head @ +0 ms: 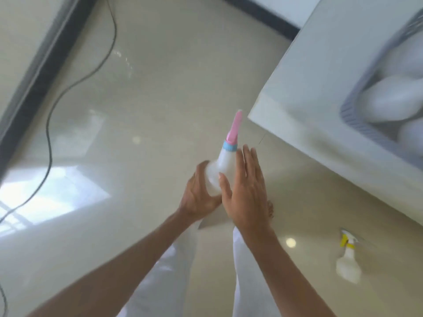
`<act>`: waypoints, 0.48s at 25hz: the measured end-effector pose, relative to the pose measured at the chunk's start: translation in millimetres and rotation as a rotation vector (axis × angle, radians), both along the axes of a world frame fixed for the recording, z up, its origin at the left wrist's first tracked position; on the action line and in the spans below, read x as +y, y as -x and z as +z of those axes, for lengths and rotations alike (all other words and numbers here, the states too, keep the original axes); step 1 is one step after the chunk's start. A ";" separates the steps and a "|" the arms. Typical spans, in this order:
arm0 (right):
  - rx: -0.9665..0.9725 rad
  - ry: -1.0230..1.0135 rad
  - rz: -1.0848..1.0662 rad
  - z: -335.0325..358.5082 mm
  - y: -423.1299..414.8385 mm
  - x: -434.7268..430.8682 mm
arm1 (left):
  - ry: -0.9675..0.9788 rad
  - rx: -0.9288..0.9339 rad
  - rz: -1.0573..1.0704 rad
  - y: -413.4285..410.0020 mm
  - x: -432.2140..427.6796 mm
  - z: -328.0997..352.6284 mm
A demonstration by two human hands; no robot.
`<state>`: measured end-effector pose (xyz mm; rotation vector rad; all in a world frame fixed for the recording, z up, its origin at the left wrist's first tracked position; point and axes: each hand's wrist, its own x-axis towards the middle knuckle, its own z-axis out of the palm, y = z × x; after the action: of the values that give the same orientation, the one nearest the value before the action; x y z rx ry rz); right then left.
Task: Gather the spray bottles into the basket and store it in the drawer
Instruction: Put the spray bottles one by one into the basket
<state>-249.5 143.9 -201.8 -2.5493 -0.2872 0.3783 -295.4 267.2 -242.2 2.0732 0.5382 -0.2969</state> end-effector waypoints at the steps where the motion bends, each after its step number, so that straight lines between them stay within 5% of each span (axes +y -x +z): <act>1: -0.036 -0.122 -0.119 31.5 0.2 -8.4 | 0.023 -0.050 -0.050 -5.1 -15.1 32.3; 8: -0.263 -0.838 -0.882 182.5 -29.7 -141.4 | 0.019 -0.404 -0.507 -86.4 -152.4 167.1; 12: -0.360 -0.908 -1.028 226.3 -35.8 -241.4 | 0.104 -0.426 -0.731 -125.1 -246.5 207.4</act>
<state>-213.6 -97.5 24.5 -1.5429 0.5961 -0.5050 -170.3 20.7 -34.8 2.0794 -0.4977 -0.2774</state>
